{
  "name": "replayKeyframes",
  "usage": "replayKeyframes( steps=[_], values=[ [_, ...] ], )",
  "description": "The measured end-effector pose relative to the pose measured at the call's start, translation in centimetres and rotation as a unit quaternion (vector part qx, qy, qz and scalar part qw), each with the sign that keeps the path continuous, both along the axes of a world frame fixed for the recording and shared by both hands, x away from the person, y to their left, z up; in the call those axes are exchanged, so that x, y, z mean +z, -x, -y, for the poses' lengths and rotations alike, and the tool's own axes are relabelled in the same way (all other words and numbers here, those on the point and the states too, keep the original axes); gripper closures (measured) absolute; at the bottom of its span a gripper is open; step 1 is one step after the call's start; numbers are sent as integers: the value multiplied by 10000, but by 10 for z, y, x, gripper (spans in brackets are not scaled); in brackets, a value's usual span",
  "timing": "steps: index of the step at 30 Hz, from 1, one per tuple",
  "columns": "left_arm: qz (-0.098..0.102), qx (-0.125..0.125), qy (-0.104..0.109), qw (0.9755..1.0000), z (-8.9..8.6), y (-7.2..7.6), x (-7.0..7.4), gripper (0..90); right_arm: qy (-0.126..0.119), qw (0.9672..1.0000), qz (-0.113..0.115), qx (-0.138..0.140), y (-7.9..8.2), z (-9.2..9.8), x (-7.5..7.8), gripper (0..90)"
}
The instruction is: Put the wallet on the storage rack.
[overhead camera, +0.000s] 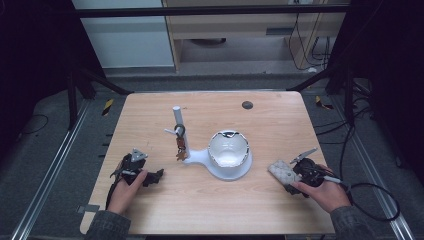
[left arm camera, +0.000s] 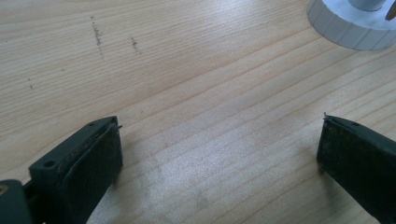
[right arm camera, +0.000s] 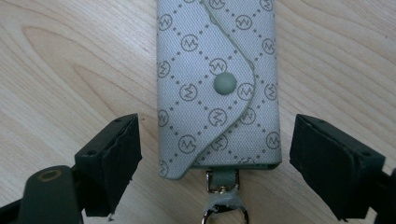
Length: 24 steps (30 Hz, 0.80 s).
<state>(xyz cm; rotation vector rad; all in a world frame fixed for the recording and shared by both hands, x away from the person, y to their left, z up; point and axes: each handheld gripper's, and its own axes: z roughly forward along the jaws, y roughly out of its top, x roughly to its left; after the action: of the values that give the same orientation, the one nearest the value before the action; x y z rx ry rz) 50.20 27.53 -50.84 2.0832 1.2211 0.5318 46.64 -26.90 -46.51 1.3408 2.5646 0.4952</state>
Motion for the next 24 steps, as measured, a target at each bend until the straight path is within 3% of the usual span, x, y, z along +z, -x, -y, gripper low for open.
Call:
replayKeyframes(
  steps=[4, 12, 24],
  values=[
    [0, -3, -1, 10000, 0, 0, 0, 0, -22, 10000, -62, 23, -1, 1, -1, 183],
    [0, -6, 0, 10000, 0, 0, 0, 0, 97, 9992, -399, 1, -8, -1, 1, 185],
    [5, -14, 0, 10000, 0, 0, 0, 0, 153, 9983, -555, 42, -12, 0, -6, 242]
  ],
)
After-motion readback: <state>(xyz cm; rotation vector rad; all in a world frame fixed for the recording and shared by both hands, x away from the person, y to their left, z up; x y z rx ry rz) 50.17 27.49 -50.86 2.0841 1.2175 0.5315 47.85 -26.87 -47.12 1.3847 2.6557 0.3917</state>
